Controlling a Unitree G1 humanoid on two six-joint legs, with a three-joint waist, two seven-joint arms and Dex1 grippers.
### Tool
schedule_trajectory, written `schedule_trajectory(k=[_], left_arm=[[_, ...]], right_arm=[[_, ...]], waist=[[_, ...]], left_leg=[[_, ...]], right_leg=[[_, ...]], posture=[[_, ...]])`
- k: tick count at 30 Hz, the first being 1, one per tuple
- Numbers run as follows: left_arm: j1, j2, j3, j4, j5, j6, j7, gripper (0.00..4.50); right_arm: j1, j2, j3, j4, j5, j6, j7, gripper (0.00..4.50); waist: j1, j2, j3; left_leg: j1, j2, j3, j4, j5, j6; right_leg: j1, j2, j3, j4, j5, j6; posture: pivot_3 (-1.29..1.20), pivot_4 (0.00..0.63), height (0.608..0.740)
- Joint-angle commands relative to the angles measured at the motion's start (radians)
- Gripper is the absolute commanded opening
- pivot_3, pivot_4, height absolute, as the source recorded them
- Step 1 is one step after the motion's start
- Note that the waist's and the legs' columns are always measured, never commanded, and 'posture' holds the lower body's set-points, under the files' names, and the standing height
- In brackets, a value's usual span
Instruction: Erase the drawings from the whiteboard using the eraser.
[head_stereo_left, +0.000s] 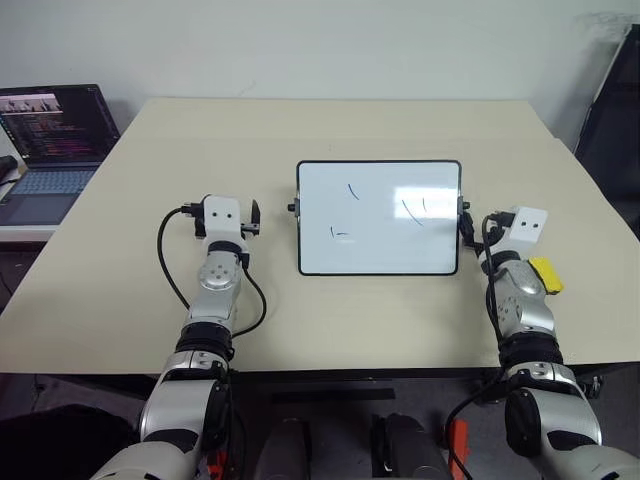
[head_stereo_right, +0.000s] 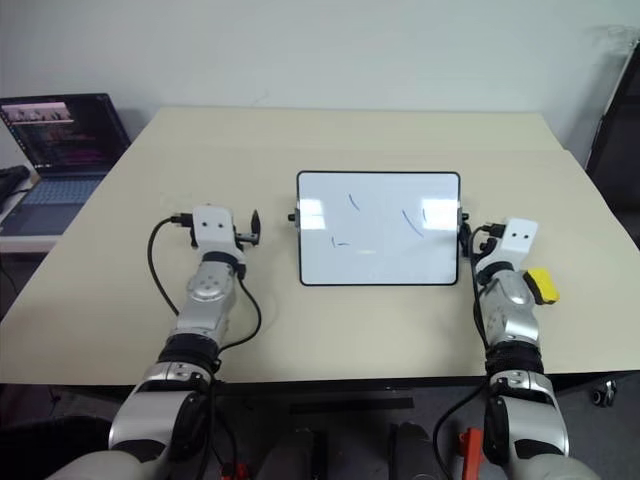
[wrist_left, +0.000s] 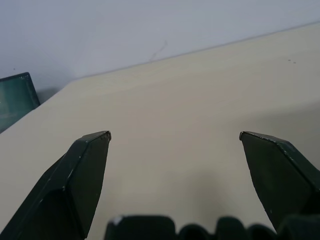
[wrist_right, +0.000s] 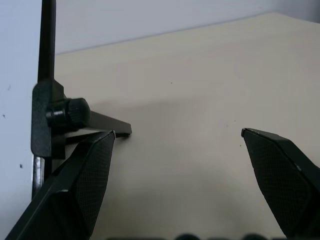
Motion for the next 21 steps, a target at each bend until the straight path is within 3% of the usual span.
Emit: schedule_trajectory(k=[1,10,21], left_arm=[[0.01,-0.002,0.001,-0.066,-0.011,0.0,-0.013,4.5],[0.043,-0.001,0.013,-0.116,-0.033,0.011,-0.035,4.5],[0.098,-0.073,-0.012,-0.186,-0.051,0.052,-0.067,4.5]], right_arm=[[-0.022,0.004,-0.001,0.001,0.004,-0.033,0.01,4.44],[-0.026,0.013,-0.007,0.033,0.002,-0.071,-0.007,4.44],[-0.013,-0.028,-0.022,0.019,0.011,-0.088,-0.008,4.44]], waist=[[-0.001,0.0,0.0],[-0.001,0.0,0.0],[-0.001,0.0,0.0]], left_leg=[[0.0,0.0,0.0,0.0,0.0,0.0],[0.0,0.0,0.0,0.0,0.0,0.0],[0.0,0.0,0.0,0.0,0.0,0.0]], right_leg=[[0.0,0.0,0.0,0.0,0.0,0.0],[0.0,0.0,0.0,0.001,0.0,0.0],[0.0,0.0,0.0,0.0,0.0,0.0]], posture=[[0.0,0.15,0.74],[0.0,0.15,0.74],[0.0,0.15,0.74]])
